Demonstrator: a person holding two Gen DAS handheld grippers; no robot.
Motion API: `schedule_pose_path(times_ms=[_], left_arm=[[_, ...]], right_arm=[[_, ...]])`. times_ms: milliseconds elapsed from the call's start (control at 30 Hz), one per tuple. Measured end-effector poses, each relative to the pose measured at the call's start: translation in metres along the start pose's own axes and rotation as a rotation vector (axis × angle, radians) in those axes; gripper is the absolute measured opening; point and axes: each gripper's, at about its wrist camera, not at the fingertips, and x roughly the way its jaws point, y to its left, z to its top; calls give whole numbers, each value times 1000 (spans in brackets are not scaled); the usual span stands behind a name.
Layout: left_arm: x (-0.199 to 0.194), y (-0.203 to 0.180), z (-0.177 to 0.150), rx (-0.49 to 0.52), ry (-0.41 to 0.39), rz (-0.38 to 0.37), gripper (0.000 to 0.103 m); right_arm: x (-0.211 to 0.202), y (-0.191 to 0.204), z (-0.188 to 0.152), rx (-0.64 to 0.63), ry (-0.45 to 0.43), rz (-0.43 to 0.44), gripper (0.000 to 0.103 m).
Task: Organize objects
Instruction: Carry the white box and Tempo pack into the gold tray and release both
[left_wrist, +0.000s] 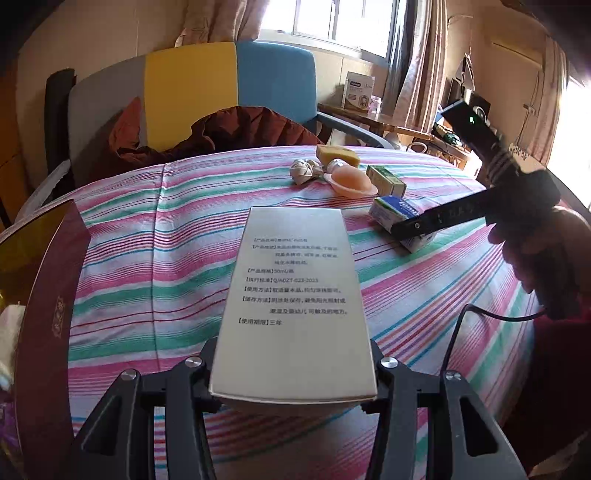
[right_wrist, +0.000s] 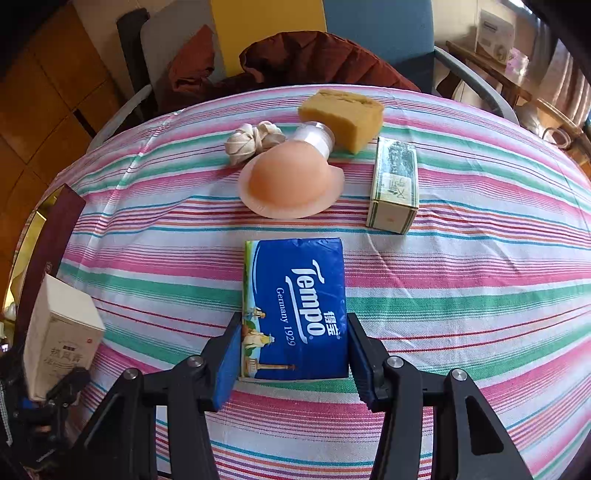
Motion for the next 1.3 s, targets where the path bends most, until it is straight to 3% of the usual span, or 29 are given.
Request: schedule_pose_path(times_ms=[233,400,733,933,1300], left_arm=[[-43,52,14,-105,-69,29,50],[-61,110,20,-193,-47,73,50],[-73,241,25,-324,55,234,50],[-64,305,26,-430,141,260,51],[-35,372,26,-400,274,411,51]], right_arm=[[-3,11,-3,-17,-20,25,53],[-5,35,-3,-106,-61,43,53],[-16,52,-5,-151,-116,122,53],[-18,77,-9,-170,-112,154,53],[-26,172,-3,-223,-155,342,53]])
